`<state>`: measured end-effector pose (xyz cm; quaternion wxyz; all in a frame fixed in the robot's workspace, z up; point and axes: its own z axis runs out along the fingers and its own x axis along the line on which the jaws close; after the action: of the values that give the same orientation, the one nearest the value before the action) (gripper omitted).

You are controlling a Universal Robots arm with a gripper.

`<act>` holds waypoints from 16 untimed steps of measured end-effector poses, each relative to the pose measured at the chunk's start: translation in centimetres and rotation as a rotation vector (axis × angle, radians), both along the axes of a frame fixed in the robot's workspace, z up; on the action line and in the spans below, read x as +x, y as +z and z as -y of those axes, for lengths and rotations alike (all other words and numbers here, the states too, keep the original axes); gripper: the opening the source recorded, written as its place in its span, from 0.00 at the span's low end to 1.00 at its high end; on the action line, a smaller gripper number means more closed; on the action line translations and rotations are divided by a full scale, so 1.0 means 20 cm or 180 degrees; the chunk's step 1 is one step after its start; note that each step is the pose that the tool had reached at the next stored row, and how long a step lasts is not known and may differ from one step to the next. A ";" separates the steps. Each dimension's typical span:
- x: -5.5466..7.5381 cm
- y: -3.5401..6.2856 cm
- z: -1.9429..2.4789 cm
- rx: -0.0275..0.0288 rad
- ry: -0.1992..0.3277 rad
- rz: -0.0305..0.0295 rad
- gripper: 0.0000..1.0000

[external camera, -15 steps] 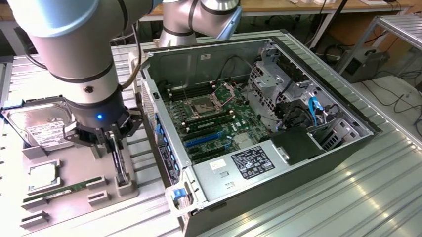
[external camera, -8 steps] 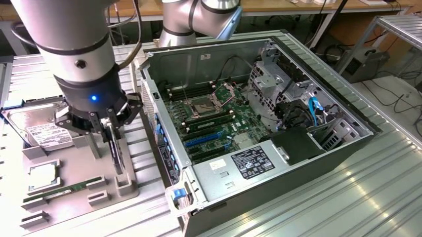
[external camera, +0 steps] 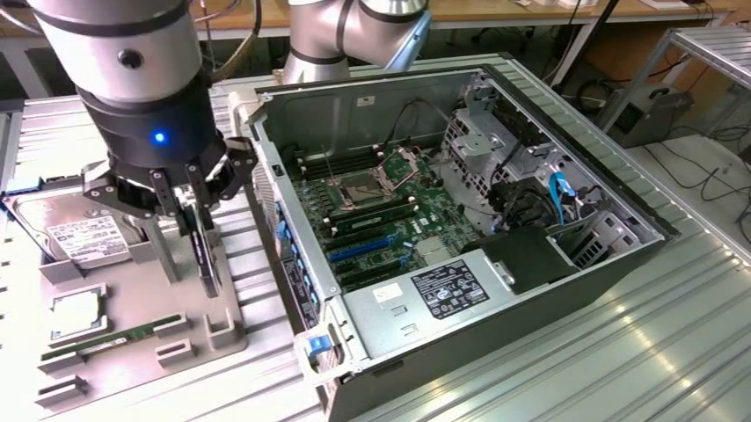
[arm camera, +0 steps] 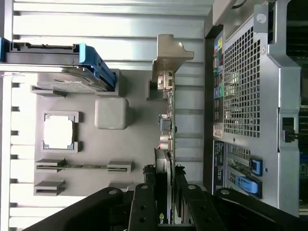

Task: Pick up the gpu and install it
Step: 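Pick up the gpu and move the gpu toward the slot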

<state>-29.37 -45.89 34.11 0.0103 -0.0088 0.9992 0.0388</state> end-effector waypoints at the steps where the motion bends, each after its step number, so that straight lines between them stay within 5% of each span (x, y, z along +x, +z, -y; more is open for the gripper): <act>1: 0.00 0.024 0.006 0.0001 0.0002 0.0000 0.26; 11: 0.07 0.293 0.095 0.0014 0.0011 0.0000 0.26; 16: 0.18 0.429 0.138 0.0050 0.0011 0.0000 0.26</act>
<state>-25.71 -48.64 42.69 0.0103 -0.0104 0.9988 0.0467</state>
